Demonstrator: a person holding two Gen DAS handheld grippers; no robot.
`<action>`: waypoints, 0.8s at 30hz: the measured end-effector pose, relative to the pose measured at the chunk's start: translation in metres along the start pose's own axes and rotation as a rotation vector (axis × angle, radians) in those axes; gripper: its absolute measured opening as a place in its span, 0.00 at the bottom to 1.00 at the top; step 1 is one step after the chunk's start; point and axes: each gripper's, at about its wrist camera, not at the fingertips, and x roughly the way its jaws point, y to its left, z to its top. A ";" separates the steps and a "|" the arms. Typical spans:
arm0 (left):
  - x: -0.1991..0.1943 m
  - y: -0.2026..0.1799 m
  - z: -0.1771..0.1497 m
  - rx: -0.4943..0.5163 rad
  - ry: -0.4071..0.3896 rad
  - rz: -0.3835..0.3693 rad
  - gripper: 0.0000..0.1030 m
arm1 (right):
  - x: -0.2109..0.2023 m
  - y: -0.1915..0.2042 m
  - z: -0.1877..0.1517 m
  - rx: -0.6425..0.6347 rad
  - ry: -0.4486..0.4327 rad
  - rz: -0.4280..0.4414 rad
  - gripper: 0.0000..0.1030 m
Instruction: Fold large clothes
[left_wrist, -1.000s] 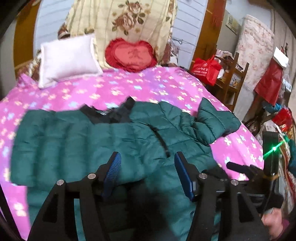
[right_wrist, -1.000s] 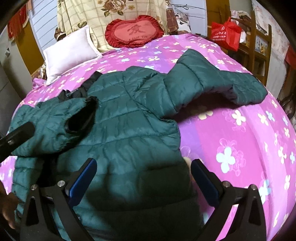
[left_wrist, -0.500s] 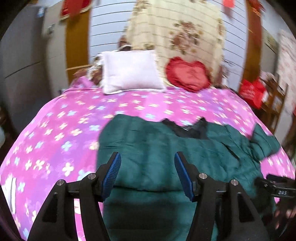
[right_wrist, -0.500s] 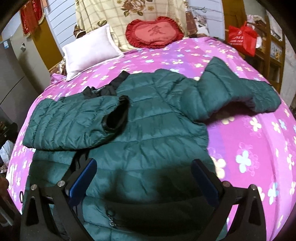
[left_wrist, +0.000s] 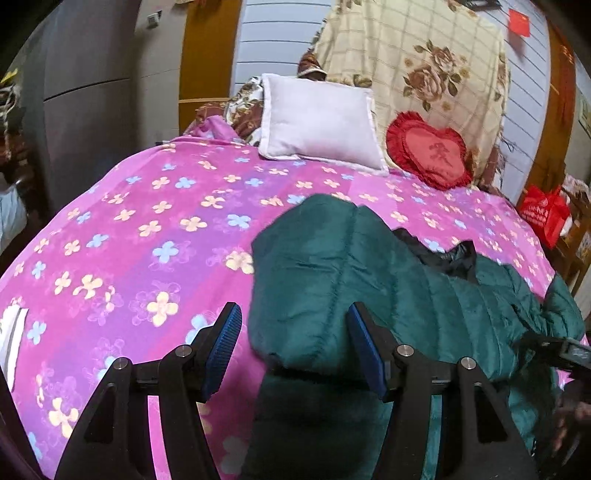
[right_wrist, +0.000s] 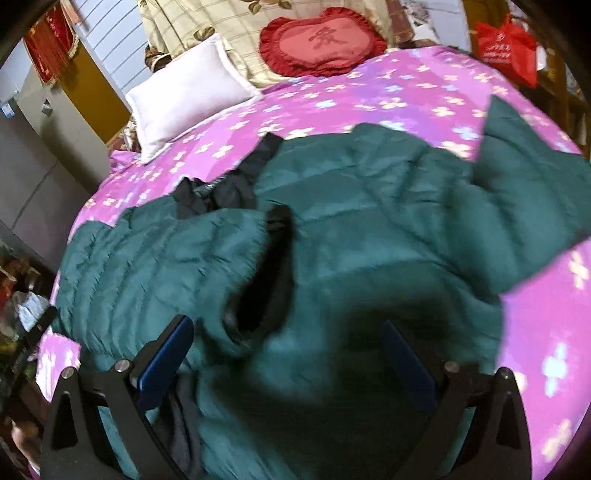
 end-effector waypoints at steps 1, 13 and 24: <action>-0.002 0.002 0.001 -0.008 -0.009 0.002 0.40 | 0.010 0.005 0.004 0.000 0.005 0.034 0.95; -0.002 0.021 0.004 -0.068 -0.018 0.052 0.40 | -0.019 0.023 0.034 -0.172 -0.202 -0.151 0.15; 0.009 -0.032 0.006 0.082 0.021 0.038 0.40 | 0.012 -0.014 0.049 -0.119 -0.118 -0.272 0.47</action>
